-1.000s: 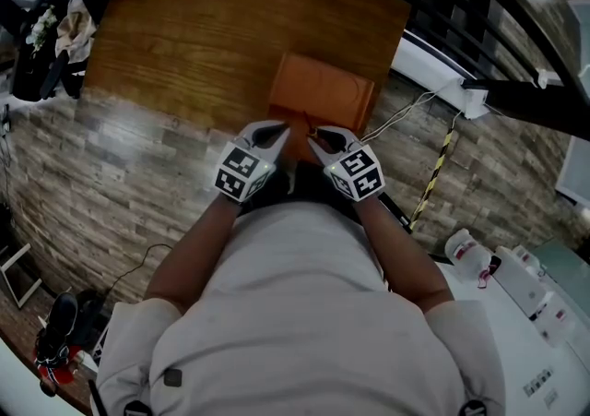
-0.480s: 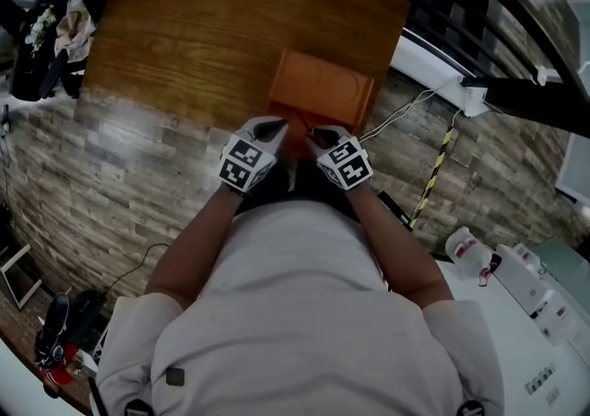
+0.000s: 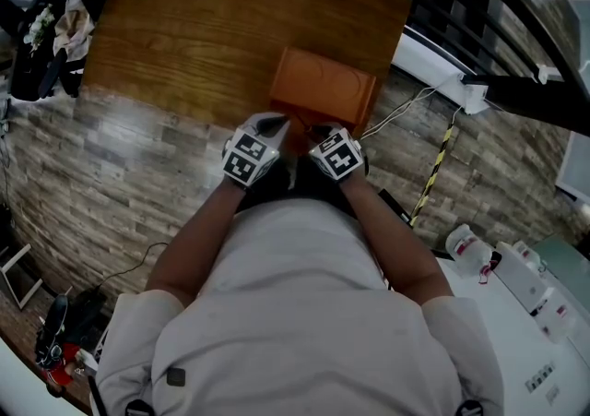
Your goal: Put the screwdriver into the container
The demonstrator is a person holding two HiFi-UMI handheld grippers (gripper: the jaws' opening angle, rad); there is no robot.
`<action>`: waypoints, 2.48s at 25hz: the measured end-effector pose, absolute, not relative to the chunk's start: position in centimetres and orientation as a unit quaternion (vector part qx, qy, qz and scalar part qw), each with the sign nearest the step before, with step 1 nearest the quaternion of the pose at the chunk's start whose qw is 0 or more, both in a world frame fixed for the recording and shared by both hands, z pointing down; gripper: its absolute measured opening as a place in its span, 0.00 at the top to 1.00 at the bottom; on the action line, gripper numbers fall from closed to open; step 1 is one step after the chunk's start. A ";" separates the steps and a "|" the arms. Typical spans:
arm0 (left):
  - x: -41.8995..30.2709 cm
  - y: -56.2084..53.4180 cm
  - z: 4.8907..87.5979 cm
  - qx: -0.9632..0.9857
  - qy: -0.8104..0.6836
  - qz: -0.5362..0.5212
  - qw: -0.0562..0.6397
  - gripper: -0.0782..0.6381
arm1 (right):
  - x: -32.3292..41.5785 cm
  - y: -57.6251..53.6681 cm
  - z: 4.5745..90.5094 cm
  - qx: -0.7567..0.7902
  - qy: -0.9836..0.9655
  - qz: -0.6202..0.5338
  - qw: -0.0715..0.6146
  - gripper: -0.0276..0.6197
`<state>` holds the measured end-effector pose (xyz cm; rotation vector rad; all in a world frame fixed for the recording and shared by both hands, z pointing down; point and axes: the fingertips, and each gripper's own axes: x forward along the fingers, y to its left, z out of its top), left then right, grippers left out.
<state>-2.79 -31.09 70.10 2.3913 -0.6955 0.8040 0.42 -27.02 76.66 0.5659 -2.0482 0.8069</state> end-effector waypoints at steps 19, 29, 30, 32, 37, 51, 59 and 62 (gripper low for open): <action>-3.5 -30.6 71.1 0.878 -0.245 0.306 0.273 0.89 | -0.4 -27.5 80.0 0.230 -0.791 0.319 0.468 0.83; -3.8 -30.8 71.3 0.879 -0.240 0.311 0.270 0.89 | -0.4 -27.9 81.0 0.239 -0.787 0.324 0.466 0.83; -3.9 -30.7 71.3 0.879 -0.239 0.313 0.271 0.89 | -0.5 -27.9 81.1 0.240 -0.787 0.325 0.466 0.82; -3.9 -30.6 71.5 0.878 -0.237 0.316 0.270 0.89 | -0.5 -28.0 81.2 0.242 -0.787 0.328 0.464 0.82; -3.9 -30.6 71.5 0.878 -0.236 0.319 0.267 0.89 | -0.5 -28.0 81.3 0.244 -0.786 0.334 0.459 0.80; -3.9 -29.9 70.2 0.881 -0.236 0.303 0.275 0.89 | -0.7 -28.3 78.7 0.264 -0.795 0.349 0.421 0.78; -3.8 -29.5 67.5 0.889 -0.232 0.298 0.258 0.89 | -0.1 -29.1 74.5 0.297 -0.808 0.337 0.381 0.78; -3.9 -29.3 66.2 0.894 -0.232 0.292 0.248 0.89 | 0.4 -28.9 72.9 0.308 -0.809 0.332 0.375 0.78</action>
